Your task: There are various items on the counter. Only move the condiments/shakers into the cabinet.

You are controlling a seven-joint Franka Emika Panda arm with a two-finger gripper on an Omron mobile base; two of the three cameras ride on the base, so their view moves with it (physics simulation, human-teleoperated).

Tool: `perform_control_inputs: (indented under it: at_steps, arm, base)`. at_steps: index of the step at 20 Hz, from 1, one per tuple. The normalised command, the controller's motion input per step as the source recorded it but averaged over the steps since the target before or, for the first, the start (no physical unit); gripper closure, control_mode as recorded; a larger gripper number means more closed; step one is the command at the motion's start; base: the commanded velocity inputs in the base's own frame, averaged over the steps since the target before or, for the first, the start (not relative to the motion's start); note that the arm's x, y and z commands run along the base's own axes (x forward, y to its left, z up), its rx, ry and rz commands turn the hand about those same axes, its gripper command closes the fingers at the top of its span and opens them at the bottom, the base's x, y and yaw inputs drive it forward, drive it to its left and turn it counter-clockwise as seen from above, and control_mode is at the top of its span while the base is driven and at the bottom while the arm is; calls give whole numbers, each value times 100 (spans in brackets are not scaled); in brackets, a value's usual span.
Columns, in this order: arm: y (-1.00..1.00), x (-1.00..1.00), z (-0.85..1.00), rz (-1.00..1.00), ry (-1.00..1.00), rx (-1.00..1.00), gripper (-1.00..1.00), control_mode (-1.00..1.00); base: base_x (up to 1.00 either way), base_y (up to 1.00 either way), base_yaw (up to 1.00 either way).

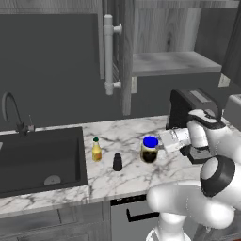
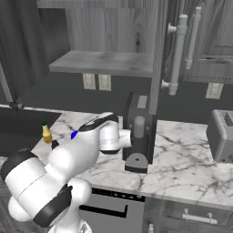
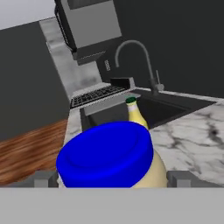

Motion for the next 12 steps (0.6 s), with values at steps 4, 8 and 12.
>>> perform_control_inputs:
  at_steps: [4,8,12]
  arm:
    - [-16,-72,100,-20,-1,0,100,-100]
    - [-12,-71,100,-18,-1,0,100,-100]
    - [-19,-78,100,-22,0,0,100,-100]
  base:
    - [0,0,0]
    - [0,0,0]
    - [0,0,0]
